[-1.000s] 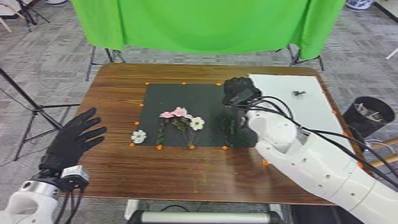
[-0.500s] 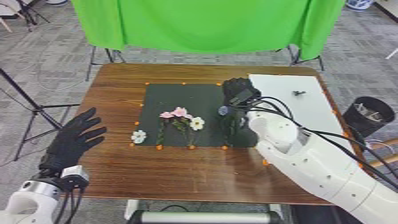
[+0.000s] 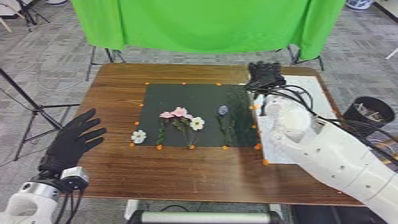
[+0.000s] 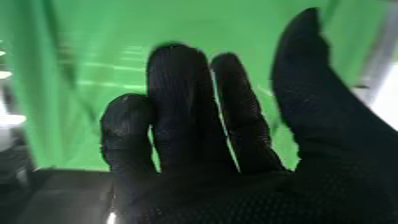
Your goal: Arrange flowers
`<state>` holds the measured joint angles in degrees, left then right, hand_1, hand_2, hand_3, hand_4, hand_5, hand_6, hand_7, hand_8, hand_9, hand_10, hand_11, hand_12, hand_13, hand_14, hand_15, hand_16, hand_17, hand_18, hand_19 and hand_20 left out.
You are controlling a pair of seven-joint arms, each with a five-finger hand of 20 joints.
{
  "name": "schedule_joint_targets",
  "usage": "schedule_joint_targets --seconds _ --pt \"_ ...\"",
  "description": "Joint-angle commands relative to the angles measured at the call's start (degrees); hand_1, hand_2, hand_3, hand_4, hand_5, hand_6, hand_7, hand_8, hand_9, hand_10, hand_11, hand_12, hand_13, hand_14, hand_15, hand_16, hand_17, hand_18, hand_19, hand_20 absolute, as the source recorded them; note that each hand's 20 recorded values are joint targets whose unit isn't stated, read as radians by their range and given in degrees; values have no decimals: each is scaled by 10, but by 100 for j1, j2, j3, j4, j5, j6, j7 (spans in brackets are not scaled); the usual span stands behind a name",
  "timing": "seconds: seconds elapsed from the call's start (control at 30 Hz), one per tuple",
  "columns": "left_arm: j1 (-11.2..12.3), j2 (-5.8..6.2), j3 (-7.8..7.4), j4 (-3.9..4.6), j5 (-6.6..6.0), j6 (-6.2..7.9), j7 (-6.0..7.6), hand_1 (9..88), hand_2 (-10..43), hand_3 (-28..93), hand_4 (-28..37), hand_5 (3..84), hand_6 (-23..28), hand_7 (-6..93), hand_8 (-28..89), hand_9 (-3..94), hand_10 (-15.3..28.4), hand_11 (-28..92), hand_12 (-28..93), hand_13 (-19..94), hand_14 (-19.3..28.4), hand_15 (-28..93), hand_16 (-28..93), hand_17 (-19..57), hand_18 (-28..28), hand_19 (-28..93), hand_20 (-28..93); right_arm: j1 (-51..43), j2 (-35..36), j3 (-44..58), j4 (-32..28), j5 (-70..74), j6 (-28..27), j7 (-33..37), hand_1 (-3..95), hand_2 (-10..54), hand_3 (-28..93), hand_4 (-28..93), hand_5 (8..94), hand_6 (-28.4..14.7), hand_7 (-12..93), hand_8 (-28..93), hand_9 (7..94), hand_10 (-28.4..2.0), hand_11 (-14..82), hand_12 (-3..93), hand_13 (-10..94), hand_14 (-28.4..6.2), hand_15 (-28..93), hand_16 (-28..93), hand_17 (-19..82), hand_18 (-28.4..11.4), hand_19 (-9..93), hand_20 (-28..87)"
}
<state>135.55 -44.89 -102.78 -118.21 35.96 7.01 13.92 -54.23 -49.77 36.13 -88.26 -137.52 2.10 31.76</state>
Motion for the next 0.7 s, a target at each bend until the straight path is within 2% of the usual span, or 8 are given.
schedule_joint_targets --seconds 0.03,0.07,0.17,0.33,0.43,0.47,0.57,0.7 --pt "86 -41 -23 -27 -26 46 36 256 -17 703 -240 244 23 212 -113 209 115 229 164 191 153 375 -3 -89 225 475 102 102 475 259 449 400 -422 217 232 -48 913 -238 233 -110 187 -83 218 -186 131 230 260 -166 323 162 143 -195 652 271" --pt "79 -45 -17 -27 -27 52 40 256 -17 703 -240 245 23 212 -113 210 115 228 163 191 153 375 -3 -89 225 475 102 99 486 253 535 437 -379 204 230 -48 912 -238 213 -117 157 -69 194 -189 98 233 232 -174 251 170 127 -193 624 243" --pt "80 -32 -14 -28 -32 52 56 256 -16 702 -241 244 23 212 -113 209 115 229 164 191 153 376 -2 -89 226 475 102 115 558 194 726 521 -386 280 230 -51 909 -239 195 -125 136 -62 174 -190 68 232 209 -181 157 171 110 -190 578 208" --pt "86 -62 -35 -29 -21 43 24 256 -15 701 -240 244 24 211 -113 209 115 230 165 191 152 375 -3 -88 225 475 102 114 666 145 984 655 -299 296 244 -72 916 -244 192 -122 139 -59 190 -189 58 223 239 -178 110 180 111 -189 556 179" --pt "89 -47 -32 -21 -27 36 28 256 -15 700 -239 245 24 209 -113 209 115 229 164 191 152 375 -2 -88 225 475 102 144 745 91 1130 596 -300 184 255 -78 927 -243 202 -115 166 -76 219 -184 75 206 281 -164 133 175 126 -192 560 169" --pt "127 -53 -48 -37 -31 50 34 256 -16 701 -239 244 24 210 -112 209 115 230 164 191 152 375 -2 -88 225 475 102 176 768 -3 1179 559 -219 209 260 -80 930 -243 208 -112 174 -80 237 -177 82 200 307 -150 144 173 136 -191 568 169" --pt "93 -39 -42 -15 -24 23 26 256 -15 701 -240 245 24 210 -112 209 115 230 164 191 153 375 -1 -89 225 475 102 166 822 6 1252 664 -185 82 264 -84 932 -232 231 -99 202 -100 291 -148 111 181 381 -101 186 170 149 -200 586 177" --pt "73 -44 -44 -5 -10 -12 -3 256 -15 701 -240 244 23 210 -112 209 115 230 164 192 153 374 -2 -88 225 475 102 159 843 -47 1430 733 14 -139 271 -84 932 -225 259 -86 236 -118 347 -134 139 165 436 -78 208 162 155 -203 592 182"
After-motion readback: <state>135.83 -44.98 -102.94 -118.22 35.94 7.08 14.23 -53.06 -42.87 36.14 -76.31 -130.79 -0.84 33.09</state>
